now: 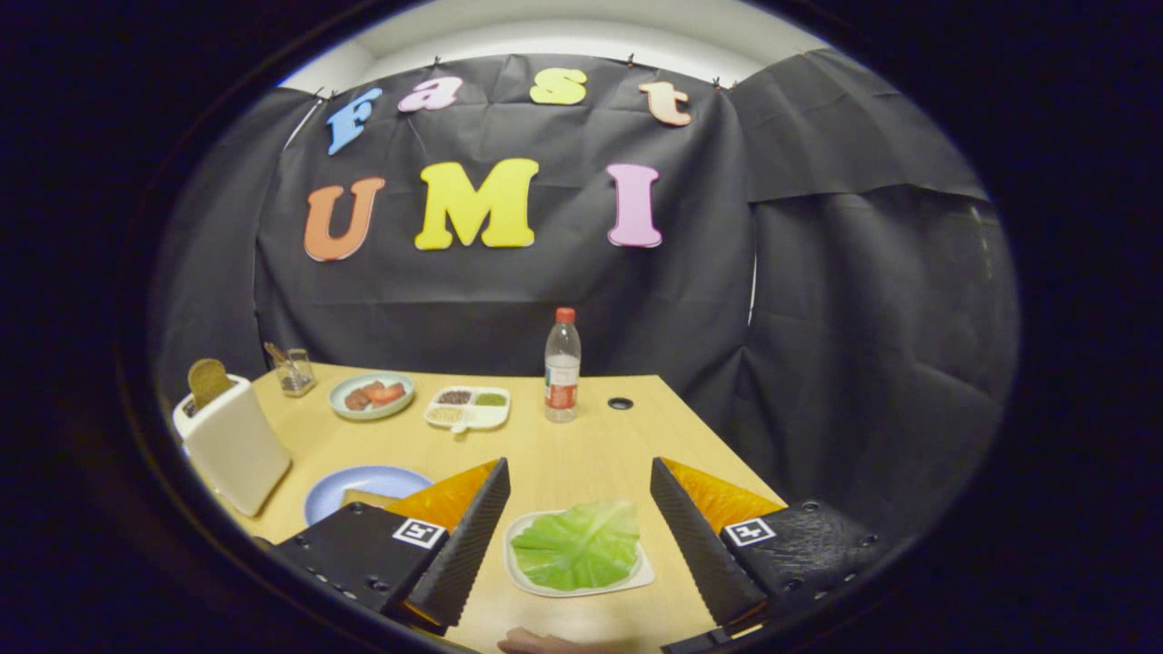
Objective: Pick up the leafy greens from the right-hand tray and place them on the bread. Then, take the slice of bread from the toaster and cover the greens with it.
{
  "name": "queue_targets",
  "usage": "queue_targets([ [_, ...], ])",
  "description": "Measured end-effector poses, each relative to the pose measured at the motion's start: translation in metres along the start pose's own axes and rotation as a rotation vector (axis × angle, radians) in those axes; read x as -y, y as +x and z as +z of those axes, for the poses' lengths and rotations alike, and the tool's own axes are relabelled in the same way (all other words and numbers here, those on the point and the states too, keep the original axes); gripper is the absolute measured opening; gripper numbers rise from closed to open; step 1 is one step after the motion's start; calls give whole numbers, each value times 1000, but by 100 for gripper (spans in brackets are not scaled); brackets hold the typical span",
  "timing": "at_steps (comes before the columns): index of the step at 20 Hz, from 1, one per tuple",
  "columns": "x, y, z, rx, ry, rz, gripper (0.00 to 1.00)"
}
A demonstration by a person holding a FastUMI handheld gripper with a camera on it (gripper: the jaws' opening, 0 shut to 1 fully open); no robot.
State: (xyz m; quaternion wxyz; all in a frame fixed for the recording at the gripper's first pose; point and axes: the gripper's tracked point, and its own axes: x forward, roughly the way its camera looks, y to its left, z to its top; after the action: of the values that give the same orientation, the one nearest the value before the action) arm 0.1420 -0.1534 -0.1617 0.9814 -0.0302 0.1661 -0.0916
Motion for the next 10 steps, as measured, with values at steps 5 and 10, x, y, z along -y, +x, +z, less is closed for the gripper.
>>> queue_targets([
  [5, 23, 67, -56, -185, -16, -5, 94],
  [10, 38, 101, -86, -297, -79, -35, 96],
])
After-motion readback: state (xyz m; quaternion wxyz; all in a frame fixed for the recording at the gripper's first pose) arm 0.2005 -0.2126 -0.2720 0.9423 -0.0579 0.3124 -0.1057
